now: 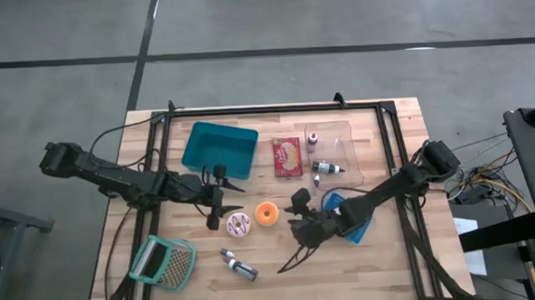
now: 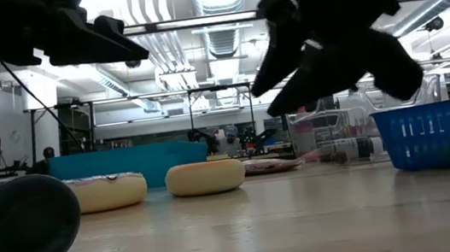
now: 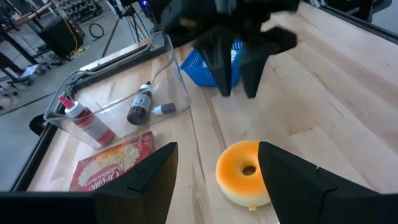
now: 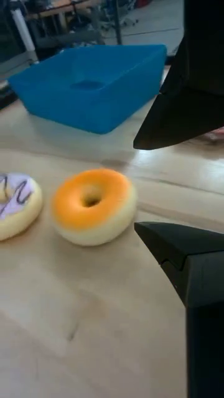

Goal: Pick & Place Food Item
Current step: Put the orange doughnut into the blue bin

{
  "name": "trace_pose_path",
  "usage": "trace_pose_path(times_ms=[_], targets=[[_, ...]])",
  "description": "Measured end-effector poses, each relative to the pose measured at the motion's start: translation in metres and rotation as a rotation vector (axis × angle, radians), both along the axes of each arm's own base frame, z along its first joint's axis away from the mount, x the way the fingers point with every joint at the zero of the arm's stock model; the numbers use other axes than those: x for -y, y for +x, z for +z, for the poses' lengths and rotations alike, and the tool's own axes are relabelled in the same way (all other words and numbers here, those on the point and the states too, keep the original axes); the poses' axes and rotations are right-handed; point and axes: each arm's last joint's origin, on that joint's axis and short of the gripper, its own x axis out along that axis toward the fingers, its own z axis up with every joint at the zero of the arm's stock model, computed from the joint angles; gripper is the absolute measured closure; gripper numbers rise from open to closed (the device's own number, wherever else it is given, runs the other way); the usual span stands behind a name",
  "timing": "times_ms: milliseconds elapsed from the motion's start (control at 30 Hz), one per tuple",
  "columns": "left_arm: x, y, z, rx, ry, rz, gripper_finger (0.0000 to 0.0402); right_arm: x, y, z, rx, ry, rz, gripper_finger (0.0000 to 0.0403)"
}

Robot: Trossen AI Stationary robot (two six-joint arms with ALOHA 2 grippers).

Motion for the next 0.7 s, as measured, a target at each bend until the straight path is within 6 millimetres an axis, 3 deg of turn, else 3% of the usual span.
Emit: trace_pose_path(times_ms=[267, 700], targets=[[0.000, 0.000, 0.001, 0.013, 0.004, -0.002, 0.0174, 0.000, 0.020, -0.025, -0.076, -0.069, 0.015, 0.0207], [0.000, 0.001, 0.001, 0.012, 0.004, -0.001, 0.0174, -0.007, 0.042, -0.033, -0.092, -0.070, 0.064, 0.0207]])
